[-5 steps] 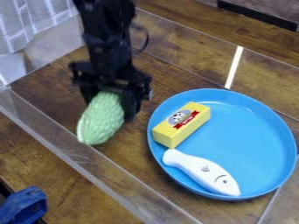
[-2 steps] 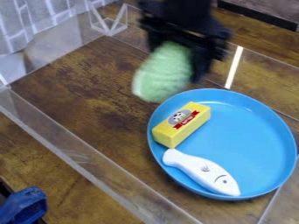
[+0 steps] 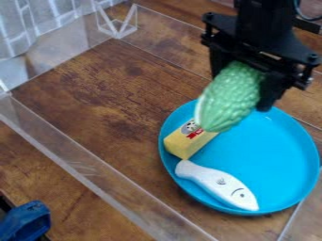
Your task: Put the green object in the blue tray
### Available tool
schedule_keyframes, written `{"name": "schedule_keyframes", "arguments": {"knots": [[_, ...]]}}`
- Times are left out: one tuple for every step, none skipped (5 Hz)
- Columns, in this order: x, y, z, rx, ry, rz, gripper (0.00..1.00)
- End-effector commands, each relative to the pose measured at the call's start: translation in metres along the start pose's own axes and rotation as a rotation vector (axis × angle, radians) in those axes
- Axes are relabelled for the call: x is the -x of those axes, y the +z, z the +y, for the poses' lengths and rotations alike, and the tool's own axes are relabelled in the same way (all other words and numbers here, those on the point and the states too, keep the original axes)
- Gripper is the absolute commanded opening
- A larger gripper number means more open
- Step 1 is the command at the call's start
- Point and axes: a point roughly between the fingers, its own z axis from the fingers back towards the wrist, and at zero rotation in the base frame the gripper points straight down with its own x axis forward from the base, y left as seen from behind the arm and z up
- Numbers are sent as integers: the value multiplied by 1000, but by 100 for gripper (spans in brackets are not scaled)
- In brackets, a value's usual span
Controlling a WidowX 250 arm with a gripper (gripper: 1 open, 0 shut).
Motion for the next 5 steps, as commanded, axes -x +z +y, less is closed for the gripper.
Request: {"name": "schedule_keyframes", "arguments": {"knots": [[1, 6, 7, 0, 27, -55, 100], [7, -8, -4, 4, 28, -43, 100], [11, -27, -11, -1, 42, -28, 100], [8, -52, -8, -12, 62, -19, 100], [-1, -41, 6, 8, 84, -19, 100]]}}
